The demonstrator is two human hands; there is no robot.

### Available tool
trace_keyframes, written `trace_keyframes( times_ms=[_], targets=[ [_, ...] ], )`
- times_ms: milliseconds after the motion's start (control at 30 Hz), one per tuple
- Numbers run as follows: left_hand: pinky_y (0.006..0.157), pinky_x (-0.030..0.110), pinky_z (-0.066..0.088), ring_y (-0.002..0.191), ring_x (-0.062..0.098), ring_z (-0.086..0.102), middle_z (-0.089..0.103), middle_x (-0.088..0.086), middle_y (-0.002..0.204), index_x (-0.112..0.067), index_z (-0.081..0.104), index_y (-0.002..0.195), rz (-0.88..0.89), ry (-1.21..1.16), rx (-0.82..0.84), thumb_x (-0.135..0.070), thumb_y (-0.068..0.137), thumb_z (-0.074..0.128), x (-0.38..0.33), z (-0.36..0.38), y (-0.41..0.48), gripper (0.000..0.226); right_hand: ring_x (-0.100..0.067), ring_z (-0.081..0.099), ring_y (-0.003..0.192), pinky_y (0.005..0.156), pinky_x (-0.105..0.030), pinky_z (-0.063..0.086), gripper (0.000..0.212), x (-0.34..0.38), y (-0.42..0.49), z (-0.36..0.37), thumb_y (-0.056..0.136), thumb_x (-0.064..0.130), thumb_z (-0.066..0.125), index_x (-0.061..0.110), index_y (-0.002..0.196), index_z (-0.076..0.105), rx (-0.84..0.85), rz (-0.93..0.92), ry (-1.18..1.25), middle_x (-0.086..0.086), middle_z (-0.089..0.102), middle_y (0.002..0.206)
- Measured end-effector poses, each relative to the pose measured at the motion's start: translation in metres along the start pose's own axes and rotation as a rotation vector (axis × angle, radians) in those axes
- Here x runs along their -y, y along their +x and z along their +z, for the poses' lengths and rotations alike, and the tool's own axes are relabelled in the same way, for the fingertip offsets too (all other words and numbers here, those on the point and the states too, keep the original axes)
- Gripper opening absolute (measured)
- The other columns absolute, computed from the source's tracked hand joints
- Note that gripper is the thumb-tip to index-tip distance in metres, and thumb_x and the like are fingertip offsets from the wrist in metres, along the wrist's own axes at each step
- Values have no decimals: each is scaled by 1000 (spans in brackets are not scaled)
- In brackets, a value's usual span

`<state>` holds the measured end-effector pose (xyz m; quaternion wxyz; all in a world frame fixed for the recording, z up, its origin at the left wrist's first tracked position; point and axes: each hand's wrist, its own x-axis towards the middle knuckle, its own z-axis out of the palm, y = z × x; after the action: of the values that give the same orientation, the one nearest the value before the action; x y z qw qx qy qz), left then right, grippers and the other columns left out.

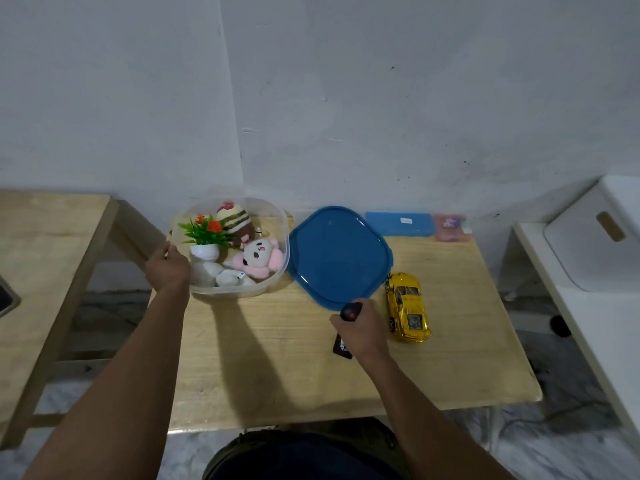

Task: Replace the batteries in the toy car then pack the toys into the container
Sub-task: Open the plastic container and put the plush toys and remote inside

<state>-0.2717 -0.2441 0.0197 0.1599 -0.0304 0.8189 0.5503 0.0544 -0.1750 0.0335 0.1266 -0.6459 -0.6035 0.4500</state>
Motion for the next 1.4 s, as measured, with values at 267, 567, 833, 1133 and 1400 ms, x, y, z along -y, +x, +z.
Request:
trace_keyframes(
  times_ms=[267,567,833,1133,1400],
  targets=[
    [91,32,46,111,20,61,67,4,114,-24,67,107,278,-116,87,-50,99,44,-51,-19,-32,36,-11,48,110,94,-31,48,55,81,22,-6,88,22,71,23,130,36,214,-382,-59,8,42,119],
    [78,32,60,92,12,70,68,-9,108,-35,64,113,365,206,819,-40,94,60,-118,-24,-21,20,-23,55,94,80,-41,51,44,176,58,15,95,24,59,21,129,31,407,-706,-633,-7,40,130],
    [74,42,60,80,34,69,72,19,101,-11,62,122,89,-102,737,-13,103,36,-121,-29,24,32,-30,54,105,80,-39,45,45,219,103,52,95,19,54,22,134,32,424,-779,-920,-8,39,130],
    [81,33,56,80,23,69,73,17,101,-4,68,121,429,600,546,-12,98,57,-101,9,64,27,-23,61,102,83,-36,50,47,248,132,82,82,22,72,24,123,50,279,-644,-495,-1,63,115],
    [83,42,38,97,40,55,59,28,110,4,59,121,603,952,490,-17,97,39,-64,52,46,37,-18,55,80,73,-37,49,8,214,130,133,91,11,55,17,94,50,102,-600,-437,-3,61,96]
  ],
)
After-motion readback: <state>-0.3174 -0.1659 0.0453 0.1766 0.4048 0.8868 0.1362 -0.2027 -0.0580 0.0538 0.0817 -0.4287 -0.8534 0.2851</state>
